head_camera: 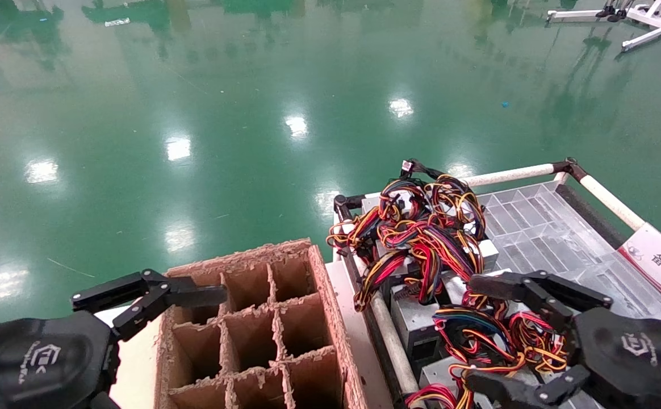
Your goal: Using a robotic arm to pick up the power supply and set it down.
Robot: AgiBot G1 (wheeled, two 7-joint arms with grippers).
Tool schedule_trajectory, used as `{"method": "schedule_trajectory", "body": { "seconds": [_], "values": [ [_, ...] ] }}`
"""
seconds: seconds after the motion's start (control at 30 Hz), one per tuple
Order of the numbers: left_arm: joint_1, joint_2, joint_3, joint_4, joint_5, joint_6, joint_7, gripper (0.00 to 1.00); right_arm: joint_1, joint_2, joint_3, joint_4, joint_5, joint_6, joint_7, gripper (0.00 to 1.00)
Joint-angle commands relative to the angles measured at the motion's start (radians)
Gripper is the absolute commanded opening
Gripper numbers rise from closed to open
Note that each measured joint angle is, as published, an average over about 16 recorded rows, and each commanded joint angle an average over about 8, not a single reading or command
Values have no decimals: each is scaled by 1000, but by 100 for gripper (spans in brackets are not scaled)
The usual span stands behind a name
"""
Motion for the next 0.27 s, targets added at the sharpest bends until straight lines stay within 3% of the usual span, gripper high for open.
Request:
{"method": "schedule_trajectory", "body": {
  "seconds": [0.03,0.27],
  "values": [
    [0,0,0,0,0,0,0,100,-2,-11,23,25,-21,2,16,100],
    [0,0,0,0,0,0,0,100,-7,-40,86,92,-79,8,59,100]
  ]
}}
